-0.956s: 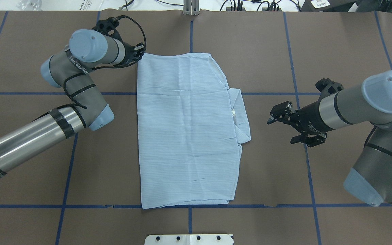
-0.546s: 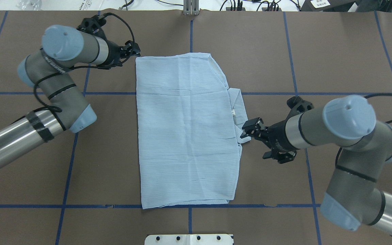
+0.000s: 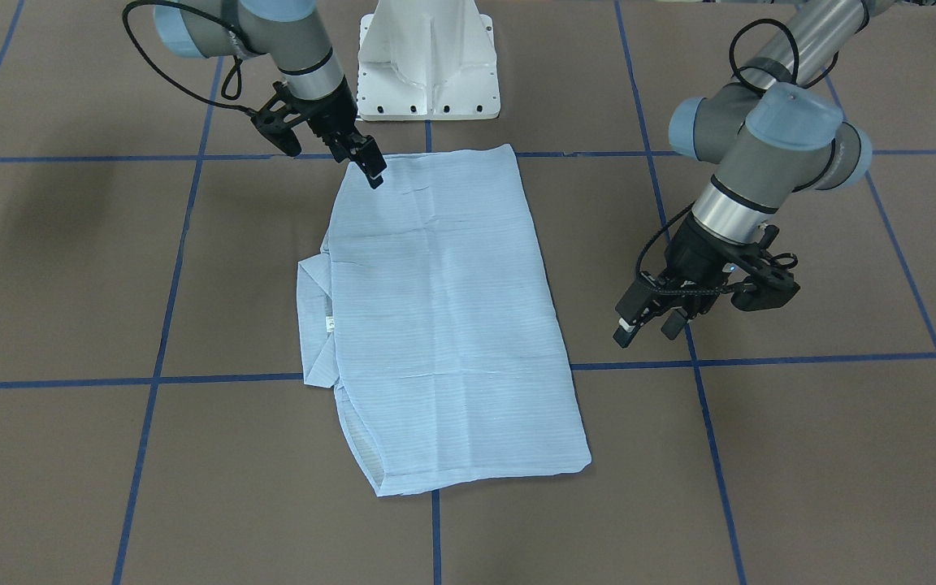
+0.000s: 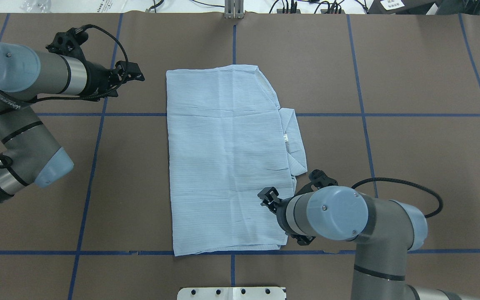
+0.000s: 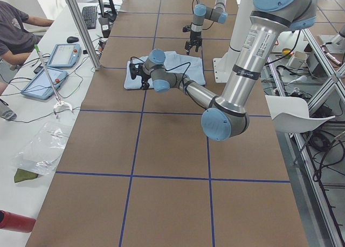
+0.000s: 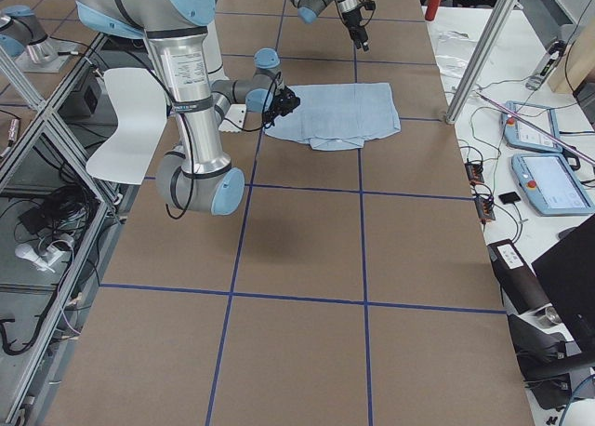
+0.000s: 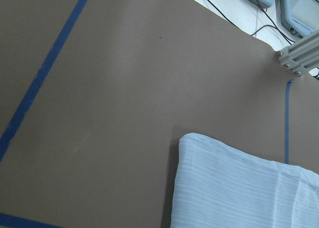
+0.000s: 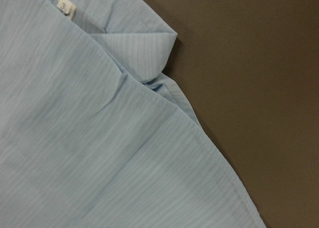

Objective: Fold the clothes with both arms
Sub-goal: 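Grasp the near corner of the shirt with the right gripper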

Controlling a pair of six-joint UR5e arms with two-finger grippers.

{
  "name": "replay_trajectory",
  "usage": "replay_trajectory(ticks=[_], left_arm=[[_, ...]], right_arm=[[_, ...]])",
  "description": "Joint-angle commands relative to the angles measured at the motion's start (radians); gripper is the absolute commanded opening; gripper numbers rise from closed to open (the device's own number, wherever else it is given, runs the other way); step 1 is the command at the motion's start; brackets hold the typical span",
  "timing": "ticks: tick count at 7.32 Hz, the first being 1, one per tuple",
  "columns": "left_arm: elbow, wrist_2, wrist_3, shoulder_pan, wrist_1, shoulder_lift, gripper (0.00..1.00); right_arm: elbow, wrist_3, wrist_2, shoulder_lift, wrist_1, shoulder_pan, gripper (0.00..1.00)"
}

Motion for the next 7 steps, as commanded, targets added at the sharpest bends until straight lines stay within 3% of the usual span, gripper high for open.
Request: replay_trajectory(ticks=[1, 7], left_arm=[[-0.019, 0.005, -0.015, 0.005, 0.009, 0.022, 1.0], [-0.019, 0.007, -0.026, 0.012, 0.009, 0.021, 1.0]], right_arm=[[-0.049, 0.107, -0.046, 0.036, -0.019, -0.03, 0.95], [-0.084, 0.129, -0.052, 0.036, -0.03, -0.059, 0.94]])
